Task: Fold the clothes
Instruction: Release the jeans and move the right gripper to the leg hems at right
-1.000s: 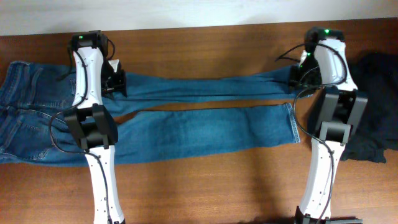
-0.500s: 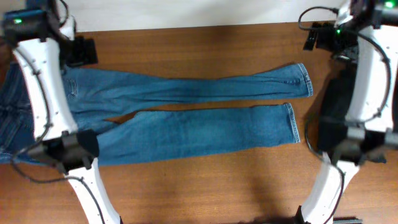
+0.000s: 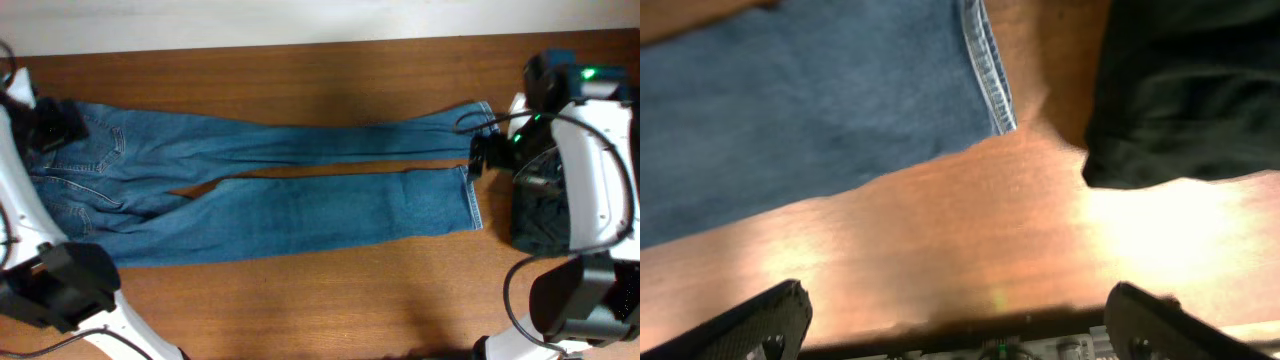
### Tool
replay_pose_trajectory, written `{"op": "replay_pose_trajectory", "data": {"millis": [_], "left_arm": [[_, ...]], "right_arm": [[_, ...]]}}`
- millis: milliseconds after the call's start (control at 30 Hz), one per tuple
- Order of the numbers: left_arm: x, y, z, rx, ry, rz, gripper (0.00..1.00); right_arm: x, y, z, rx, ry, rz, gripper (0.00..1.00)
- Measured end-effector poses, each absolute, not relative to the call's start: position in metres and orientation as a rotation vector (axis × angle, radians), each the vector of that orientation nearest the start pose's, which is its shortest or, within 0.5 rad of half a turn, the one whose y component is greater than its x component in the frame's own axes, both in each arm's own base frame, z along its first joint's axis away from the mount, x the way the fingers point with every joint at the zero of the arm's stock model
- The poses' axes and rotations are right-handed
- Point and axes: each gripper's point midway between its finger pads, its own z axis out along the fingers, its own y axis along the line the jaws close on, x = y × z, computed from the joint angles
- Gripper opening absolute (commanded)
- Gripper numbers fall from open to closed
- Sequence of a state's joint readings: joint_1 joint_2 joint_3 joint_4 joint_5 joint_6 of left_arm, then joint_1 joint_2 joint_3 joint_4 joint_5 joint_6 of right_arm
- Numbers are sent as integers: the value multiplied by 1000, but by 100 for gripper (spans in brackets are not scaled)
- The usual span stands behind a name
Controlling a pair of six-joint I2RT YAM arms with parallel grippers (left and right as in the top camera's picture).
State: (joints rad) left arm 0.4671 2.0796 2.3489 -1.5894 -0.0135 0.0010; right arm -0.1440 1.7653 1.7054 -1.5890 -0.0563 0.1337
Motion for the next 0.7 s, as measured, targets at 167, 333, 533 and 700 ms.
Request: {"op": "replay_pose_trajectory", "data": {"millis": [167,333,533,700], "left_arm": [[362,253,187,-831,2811,129,99],[345,296,177,-948,2741,165,99],[330,327,179,-1034,2671,200,99],[330,340,175,-1052,2643,215,99]], "right_arm": [[272,-27,107,472,3307,126,99],[248,-16,77,500,3382,205,99],[269,-16,62,559,3276,217,99],[292,-19,50,563,3169,217,99]]}}
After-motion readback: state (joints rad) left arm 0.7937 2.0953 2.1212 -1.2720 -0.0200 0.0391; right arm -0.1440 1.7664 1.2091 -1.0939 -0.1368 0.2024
